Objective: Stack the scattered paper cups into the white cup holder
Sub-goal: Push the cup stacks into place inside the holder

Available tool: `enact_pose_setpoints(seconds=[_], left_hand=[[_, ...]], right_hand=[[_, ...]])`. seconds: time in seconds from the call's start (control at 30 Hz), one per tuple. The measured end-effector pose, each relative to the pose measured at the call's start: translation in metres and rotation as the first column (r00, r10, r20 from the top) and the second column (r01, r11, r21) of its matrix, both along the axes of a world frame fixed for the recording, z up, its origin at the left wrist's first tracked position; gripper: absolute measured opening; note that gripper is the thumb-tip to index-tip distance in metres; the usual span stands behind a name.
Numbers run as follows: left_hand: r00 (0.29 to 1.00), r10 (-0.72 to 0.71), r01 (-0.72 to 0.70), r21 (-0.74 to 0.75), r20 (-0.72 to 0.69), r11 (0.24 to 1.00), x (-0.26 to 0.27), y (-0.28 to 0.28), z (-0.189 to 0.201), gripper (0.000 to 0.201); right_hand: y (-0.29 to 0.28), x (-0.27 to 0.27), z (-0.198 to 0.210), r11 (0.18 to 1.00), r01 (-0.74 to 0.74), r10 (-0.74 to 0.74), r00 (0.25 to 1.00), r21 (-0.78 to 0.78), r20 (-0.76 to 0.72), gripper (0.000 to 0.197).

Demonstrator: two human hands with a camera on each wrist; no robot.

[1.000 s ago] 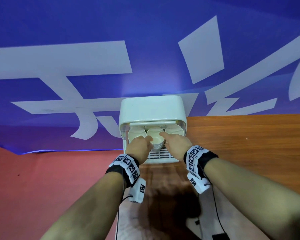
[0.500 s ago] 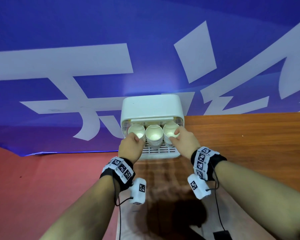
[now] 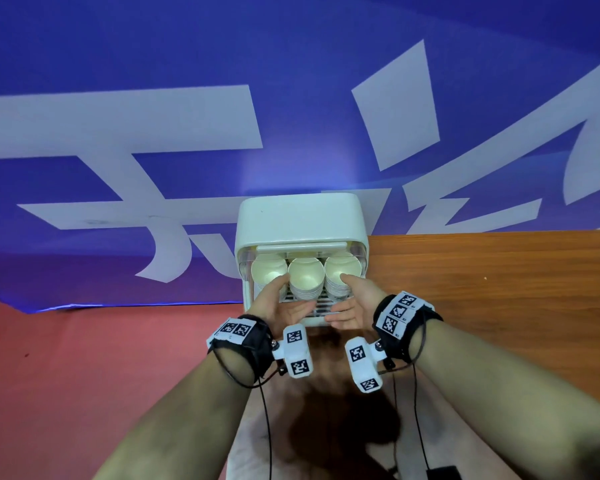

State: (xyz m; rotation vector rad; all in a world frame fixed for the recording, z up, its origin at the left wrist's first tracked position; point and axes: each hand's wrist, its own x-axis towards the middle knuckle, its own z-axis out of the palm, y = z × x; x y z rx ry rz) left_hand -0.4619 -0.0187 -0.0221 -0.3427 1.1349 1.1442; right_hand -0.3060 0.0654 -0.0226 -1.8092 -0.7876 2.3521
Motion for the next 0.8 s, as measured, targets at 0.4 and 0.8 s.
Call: enact_pose_setpoints(seconds=[0.4,0.8], left_hand=[[0.938,0.273,-0.253,-0.117,0.213,0.96,-0.005,0.025,-0.022,0.077],[0.96,0.248,-0.237,-0.094,0.128,0.967,-0.011,0.018,-0.017,0.092]], right_hand=[[0.024,-0.011,-0.006,1.0,-0.022,0.022,1.0,0.02,0.001,0.051],[0.021,-0.004,0.005,0.974,-0.182,0.172,0.982,0.136,0.084,0.046]])
